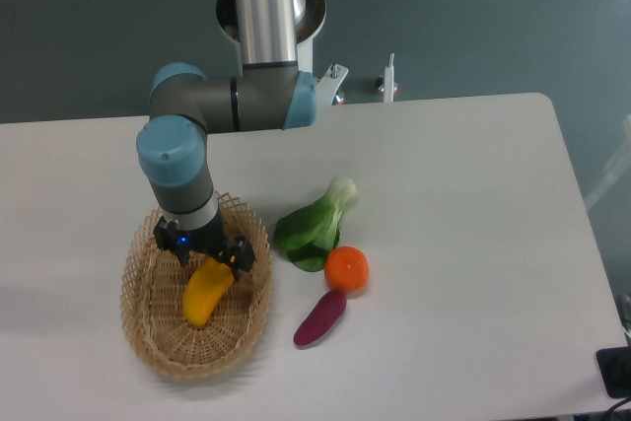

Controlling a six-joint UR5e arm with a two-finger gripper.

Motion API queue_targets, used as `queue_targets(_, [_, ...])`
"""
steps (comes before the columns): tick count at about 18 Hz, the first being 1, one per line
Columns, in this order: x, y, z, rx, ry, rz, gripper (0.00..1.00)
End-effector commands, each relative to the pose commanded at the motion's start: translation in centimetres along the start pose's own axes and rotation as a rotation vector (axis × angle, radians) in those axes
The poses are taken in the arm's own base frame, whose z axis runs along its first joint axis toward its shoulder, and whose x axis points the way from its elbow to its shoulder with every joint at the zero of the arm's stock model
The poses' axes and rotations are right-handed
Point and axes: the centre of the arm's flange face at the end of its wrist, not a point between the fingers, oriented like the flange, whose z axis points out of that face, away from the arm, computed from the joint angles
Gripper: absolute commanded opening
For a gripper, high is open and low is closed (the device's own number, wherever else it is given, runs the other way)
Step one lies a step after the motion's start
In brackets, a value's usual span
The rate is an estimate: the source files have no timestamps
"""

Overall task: Pick up the mango from the basket
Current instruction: 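Lower the gripper onto the yellow mango and close on it, then lift the yellow mango out of the basket and carry it aside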

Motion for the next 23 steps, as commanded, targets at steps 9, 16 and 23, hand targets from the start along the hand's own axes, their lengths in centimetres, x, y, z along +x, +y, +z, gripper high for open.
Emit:
queue_targets(9, [-0.2,-0.1,-0.6,0.009,-0.006,0.004,0.58])
queue_targets(16, [-0.5,-0.1,-2.9,0.044,-0.021,0.022,0.51])
queue_targets(23, [-4.2,-1.0,-8.1,0.122,-0.068,-0.018,0.53])
